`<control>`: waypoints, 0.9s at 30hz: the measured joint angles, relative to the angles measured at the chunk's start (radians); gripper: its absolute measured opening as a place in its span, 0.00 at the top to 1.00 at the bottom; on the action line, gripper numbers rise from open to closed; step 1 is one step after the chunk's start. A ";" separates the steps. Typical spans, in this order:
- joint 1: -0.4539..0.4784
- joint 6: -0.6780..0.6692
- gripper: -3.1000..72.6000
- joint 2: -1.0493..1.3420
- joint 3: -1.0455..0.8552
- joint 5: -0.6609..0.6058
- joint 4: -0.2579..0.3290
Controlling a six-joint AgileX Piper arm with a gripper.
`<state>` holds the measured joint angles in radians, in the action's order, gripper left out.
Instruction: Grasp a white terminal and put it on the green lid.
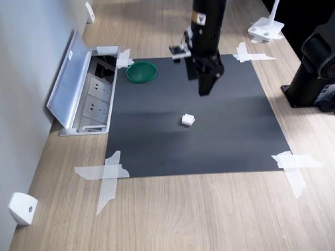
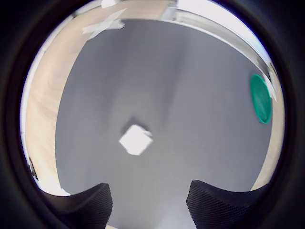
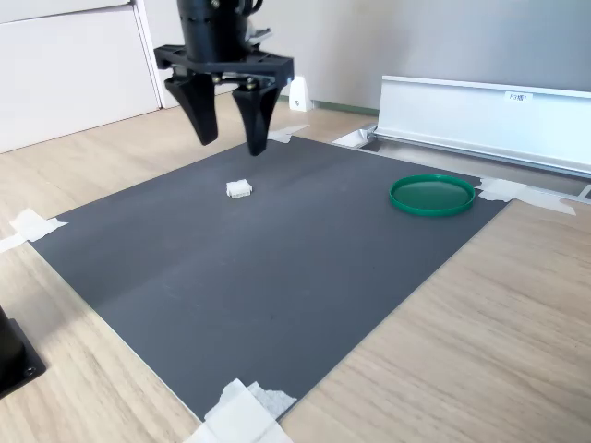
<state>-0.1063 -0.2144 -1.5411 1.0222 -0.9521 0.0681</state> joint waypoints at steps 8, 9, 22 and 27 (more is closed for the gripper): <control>-0.040 0.027 0.07 -0.097 0.003 0.063 0.000; -0.040 0.032 0.07 -0.106 0.003 0.072 -0.001; -0.040 0.048 0.07 -0.185 0.003 0.160 -0.002; -0.040 0.046 0.07 -0.210 0.003 0.184 -0.002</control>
<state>-0.1463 -0.1686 -1.7515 1.0256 -0.7685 0.0658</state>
